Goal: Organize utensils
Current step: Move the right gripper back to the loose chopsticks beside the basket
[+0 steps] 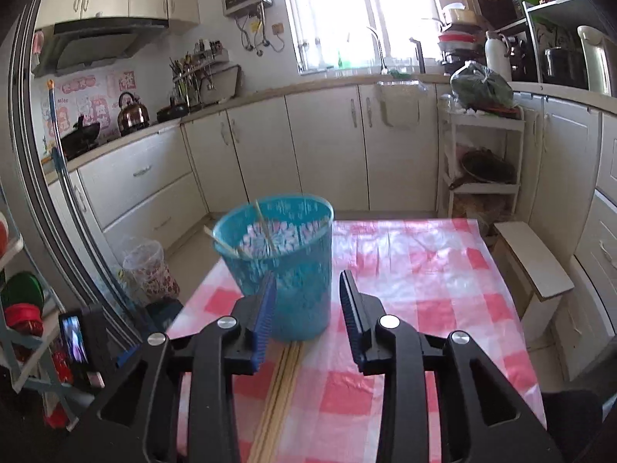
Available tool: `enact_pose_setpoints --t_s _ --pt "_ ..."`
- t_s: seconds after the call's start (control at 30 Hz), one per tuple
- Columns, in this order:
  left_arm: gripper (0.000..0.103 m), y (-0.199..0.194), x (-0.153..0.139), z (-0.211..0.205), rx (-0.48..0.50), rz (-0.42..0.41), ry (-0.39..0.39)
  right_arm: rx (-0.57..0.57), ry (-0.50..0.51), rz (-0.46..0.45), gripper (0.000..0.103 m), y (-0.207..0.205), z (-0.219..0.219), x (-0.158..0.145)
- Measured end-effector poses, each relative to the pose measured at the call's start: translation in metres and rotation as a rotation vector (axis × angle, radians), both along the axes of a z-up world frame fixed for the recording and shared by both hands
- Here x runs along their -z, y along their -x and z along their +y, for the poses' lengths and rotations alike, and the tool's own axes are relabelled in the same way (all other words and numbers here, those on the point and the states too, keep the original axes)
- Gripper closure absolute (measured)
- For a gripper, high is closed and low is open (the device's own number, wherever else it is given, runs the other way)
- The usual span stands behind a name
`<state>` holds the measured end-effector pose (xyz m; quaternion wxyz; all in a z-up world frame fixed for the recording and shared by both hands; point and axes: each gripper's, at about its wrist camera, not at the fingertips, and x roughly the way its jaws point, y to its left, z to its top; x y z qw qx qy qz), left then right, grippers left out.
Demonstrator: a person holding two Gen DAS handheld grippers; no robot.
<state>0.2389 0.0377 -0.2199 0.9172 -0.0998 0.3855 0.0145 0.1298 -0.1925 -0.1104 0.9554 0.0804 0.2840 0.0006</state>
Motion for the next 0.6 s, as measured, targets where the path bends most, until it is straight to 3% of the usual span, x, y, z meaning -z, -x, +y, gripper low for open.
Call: enact_pose_setpoints --t_s 0.2,0.6 --pt "0.017 0.013 -0.004 -0.003 0.002 0.003 -0.02 -0.015 -0.049 0.172 0.069 -0.005 -0.003 0.05" --pt "0.016 0.024 -0.009 -0.004 0.009 0.01 -0.027 -0.05 -0.052 0.232 0.069 0.007 0.01 0.071"
